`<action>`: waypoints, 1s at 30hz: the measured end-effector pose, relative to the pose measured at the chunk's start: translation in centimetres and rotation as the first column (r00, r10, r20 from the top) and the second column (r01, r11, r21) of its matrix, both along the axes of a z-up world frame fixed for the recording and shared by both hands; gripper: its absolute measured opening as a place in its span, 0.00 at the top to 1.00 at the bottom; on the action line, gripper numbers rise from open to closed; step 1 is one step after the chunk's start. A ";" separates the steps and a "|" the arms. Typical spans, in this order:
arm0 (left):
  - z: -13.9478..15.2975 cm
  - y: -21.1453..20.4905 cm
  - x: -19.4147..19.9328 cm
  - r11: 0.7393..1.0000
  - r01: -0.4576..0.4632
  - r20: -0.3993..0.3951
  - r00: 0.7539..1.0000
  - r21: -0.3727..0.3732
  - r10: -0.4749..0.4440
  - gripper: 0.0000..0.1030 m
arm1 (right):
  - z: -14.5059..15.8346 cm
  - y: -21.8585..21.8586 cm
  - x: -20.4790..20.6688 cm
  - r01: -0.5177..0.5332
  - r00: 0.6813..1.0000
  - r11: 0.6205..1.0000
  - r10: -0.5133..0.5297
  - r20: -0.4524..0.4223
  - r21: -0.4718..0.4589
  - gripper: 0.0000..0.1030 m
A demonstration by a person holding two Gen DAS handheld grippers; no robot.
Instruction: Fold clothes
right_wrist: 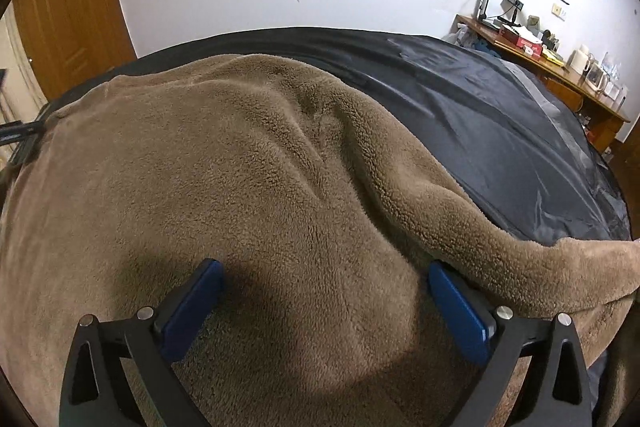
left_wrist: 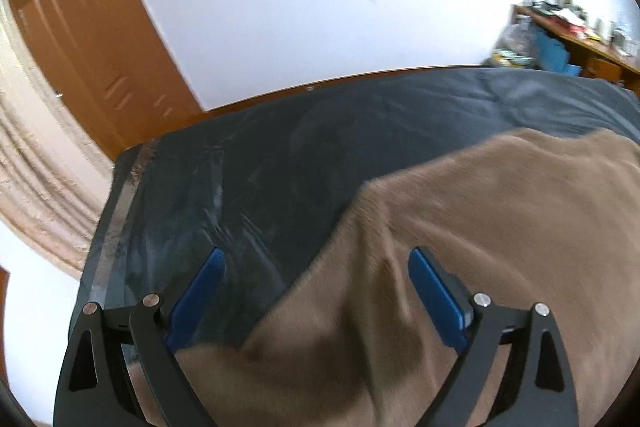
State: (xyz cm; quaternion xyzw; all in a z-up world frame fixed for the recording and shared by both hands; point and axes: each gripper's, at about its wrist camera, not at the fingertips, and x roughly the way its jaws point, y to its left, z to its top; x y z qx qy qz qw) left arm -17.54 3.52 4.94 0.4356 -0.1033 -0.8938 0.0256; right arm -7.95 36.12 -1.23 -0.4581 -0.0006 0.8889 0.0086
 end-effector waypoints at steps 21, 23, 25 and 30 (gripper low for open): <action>-4.7 -2.2 -1.2 0.981 -0.108 0.068 0.993 0.162 0.099 0.00 | 0.0 0.5 -3.3 0.022 1.000 1.000 -0.022 0.004 0.008 0.00; -4.7 -2.4 -1.8 0.981 -0.116 0.061 0.992 0.157 0.108 0.00 | 0.0 0.8 -4.2 0.031 1.000 0.999 -0.031 0.003 0.009 0.00; -4.7 -2.5 -2.3 0.980 -0.124 0.055 0.992 0.153 0.117 0.00 | 0.0 1.1 -5.2 0.039 0.999 0.999 -0.039 0.002 0.012 0.00; -4.5 -2.8 -3.3 0.980 -0.142 0.044 0.990 0.140 0.137 0.00 | 0.0 1.5 -7.4 0.042 0.999 0.999 -0.042 0.001 0.012 0.00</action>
